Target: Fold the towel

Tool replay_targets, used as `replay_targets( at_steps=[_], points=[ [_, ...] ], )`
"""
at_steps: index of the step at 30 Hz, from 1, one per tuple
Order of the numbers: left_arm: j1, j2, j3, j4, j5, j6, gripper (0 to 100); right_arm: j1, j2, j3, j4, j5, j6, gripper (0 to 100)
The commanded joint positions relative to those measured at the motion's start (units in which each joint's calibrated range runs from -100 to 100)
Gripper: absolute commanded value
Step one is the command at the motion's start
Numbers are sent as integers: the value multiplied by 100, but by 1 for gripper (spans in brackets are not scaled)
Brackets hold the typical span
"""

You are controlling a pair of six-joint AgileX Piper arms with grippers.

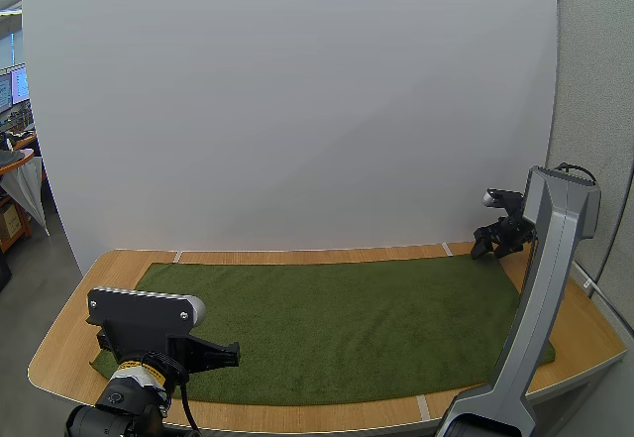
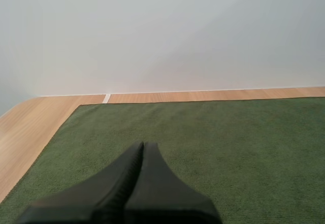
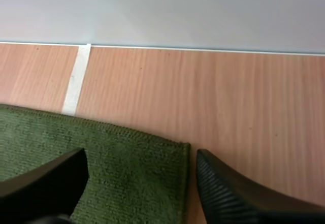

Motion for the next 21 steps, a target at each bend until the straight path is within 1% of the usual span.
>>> replay_targets(
  at_steps=[1, 9, 13, 21],
  points=[
    [0, -22, 10, -73, -120, -29, 0, -16, 38, -29, 10, 320, -62, 100],
    [0, -22, 10, -73, -120, -29, 0, -16, 88, -29, 85, 793, -62, 100],
    [0, -22, 10, -73, -120, -29, 0, -16, 88, -29, 183, 793, -53, 100],
    [0, -22, 10, -73, -120, -29, 0, -16, 88, -29, 182, 793, -19, 100]
  ],
)
